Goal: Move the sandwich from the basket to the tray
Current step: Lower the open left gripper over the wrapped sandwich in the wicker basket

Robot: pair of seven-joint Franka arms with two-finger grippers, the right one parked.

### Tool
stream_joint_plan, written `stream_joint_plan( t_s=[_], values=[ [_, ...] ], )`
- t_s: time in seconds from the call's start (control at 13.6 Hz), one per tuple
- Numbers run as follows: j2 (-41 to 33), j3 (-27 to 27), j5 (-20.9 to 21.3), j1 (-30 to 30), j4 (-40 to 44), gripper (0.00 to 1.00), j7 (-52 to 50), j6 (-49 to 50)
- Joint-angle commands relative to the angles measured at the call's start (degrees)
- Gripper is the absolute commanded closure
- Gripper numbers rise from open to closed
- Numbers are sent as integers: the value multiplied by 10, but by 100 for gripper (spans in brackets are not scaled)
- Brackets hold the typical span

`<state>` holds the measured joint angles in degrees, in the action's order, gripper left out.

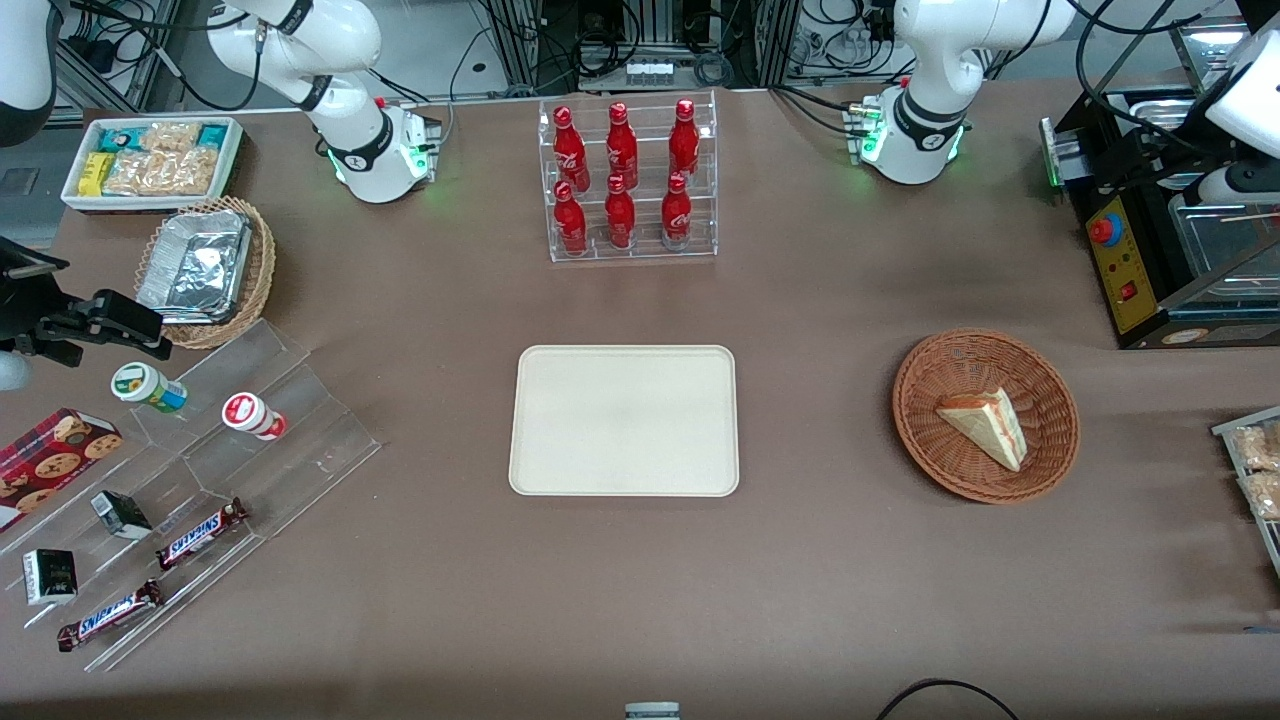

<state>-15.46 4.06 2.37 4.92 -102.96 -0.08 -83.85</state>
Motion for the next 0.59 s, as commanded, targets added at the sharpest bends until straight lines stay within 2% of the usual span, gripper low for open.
stream_joint_plan(
  t_s=[0.0, 0.22, 0.51],
  values=[
    [6, 2, 0, 1, 19, 0, 13, 30],
    [32, 4, -5, -7, 25, 0, -9, 25],
    [104, 17, -9, -9, 13, 0, -138, -24]
  ],
)
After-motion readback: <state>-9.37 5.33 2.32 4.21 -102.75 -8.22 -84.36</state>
